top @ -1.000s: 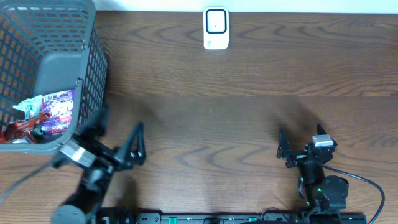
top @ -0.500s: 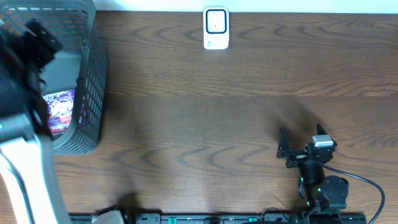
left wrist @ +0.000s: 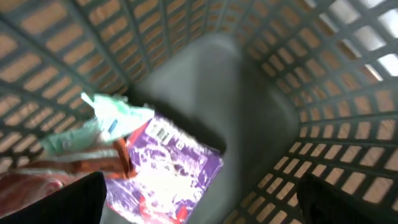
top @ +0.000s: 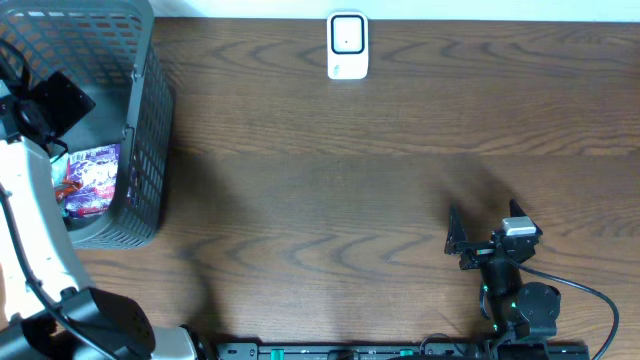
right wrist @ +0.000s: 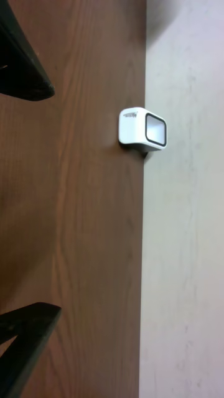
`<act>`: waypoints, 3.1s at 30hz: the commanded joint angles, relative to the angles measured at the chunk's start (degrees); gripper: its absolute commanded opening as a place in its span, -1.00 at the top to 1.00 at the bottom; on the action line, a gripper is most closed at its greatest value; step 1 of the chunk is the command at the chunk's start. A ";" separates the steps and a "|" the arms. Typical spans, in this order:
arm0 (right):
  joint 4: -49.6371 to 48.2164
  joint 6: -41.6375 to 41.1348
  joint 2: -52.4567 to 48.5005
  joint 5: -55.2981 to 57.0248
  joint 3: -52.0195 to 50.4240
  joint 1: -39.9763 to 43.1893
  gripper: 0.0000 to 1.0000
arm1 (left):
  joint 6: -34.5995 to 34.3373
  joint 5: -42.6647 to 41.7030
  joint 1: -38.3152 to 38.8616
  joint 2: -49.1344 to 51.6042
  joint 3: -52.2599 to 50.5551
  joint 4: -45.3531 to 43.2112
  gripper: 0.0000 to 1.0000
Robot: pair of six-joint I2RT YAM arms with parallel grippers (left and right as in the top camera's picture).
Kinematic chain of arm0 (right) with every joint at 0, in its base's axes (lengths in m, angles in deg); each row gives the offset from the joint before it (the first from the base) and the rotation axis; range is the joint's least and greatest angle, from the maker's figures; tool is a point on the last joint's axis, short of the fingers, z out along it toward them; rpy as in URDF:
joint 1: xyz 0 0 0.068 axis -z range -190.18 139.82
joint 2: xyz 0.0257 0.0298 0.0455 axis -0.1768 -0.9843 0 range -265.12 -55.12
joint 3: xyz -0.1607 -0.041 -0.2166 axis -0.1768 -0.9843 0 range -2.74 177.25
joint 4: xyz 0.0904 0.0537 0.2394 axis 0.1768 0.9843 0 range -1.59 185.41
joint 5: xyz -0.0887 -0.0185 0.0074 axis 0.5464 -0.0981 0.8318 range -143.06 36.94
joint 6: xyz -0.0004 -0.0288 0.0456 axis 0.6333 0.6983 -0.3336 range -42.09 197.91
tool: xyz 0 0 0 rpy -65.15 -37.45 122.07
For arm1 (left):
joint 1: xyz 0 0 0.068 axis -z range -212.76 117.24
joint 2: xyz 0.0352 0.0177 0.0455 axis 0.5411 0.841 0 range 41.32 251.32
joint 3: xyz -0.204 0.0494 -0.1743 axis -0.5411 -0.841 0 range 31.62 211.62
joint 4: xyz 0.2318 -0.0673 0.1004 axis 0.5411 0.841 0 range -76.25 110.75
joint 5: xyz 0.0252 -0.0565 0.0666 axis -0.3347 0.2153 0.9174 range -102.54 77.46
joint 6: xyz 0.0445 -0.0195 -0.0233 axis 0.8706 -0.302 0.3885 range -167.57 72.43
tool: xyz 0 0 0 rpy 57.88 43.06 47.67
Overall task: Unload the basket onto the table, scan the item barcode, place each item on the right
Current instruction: 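Reach the left gripper into the basket toward the purple bag, then grasp the purple bag with the left gripper and lift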
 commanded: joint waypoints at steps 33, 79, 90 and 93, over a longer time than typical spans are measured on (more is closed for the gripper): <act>0.04 -0.83 0.31 -0.35 -0.20 0.24 -0.99 | -23.65 7.58 1.20 26.36 0.94 9.42 -0.25; 0.04 -0.83 0.31 -0.35 -0.20 0.24 -0.99 | -31.10 3.52 1.38 6.40 0.98 -3.78 -0.82; 0.04 -0.83 0.31 -0.35 -0.20 0.24 -0.99 | -35.67 5.20 1.38 20.48 0.98 -4.37 -0.98; 0.04 -0.83 0.31 -0.35 -0.20 0.24 -0.99 | -35.67 5.25 1.38 24.20 0.98 -3.56 -0.99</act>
